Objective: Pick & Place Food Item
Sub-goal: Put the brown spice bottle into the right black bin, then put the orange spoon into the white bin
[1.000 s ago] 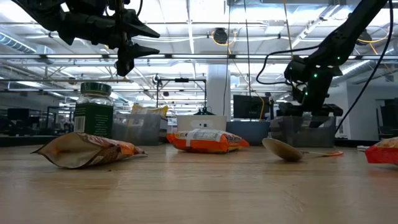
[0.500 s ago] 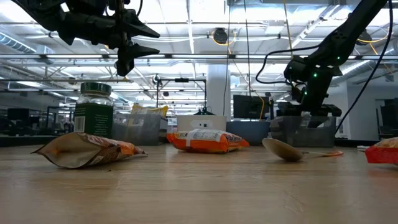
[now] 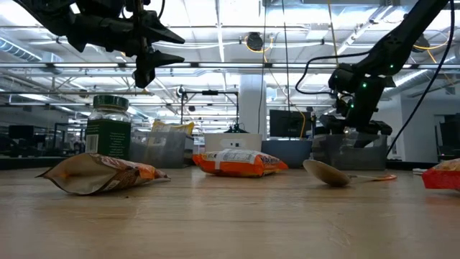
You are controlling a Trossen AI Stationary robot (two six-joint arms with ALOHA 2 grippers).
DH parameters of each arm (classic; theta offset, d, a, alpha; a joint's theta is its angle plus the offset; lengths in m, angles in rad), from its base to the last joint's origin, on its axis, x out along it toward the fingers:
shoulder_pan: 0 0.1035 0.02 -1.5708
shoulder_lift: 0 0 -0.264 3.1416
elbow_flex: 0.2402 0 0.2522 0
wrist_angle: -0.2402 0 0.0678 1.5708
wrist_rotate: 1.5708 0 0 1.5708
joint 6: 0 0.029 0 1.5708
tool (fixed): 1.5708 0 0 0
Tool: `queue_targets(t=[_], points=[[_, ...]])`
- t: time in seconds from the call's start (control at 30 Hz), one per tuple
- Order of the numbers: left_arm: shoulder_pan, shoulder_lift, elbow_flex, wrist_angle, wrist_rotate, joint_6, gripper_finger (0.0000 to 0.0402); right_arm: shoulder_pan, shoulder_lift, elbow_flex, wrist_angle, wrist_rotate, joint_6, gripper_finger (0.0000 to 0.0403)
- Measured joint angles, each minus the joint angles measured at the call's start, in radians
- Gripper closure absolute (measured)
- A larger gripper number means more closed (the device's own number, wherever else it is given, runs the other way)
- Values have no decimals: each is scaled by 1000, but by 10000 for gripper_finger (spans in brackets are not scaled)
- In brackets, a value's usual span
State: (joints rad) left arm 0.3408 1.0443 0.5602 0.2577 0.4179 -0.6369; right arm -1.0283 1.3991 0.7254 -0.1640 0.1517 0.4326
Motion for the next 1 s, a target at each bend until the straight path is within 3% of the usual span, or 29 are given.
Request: queue_targets(t=[0.67,0.87,1.0], points=[[0,0,0,1,-1,30,231,13,-236,0,-137,-1,-4,142],[0,0,0,41,-27,31,231,16,-350,0,-133,-237,70,141],[1,0,0,116,-33,32,231,16,-424,0,-65,-505,152,146]])
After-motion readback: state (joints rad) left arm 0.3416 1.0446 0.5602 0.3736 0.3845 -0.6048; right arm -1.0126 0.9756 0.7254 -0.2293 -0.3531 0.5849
